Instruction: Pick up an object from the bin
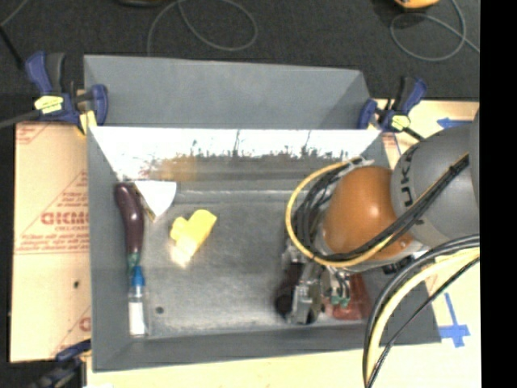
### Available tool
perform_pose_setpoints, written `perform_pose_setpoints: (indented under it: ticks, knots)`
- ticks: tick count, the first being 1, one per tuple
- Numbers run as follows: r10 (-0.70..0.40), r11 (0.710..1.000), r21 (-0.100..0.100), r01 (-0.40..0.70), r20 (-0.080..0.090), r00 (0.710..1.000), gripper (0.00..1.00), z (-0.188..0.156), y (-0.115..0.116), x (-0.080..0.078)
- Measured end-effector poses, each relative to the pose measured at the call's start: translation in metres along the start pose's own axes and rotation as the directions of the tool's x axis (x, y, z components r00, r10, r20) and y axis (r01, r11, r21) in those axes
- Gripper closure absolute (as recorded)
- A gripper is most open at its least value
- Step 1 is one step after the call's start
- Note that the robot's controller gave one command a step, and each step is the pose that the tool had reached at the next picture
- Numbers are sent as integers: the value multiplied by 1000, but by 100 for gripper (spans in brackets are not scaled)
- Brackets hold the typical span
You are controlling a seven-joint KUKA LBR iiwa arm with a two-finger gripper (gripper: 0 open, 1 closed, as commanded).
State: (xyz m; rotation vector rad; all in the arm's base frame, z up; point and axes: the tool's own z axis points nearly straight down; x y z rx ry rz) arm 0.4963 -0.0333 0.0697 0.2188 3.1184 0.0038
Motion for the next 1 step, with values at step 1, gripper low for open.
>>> perform_pose_setpoints:
  ticks: [1]
  knots:
    - [273,962,-5,-273,6,962,100,-1,9,-26]
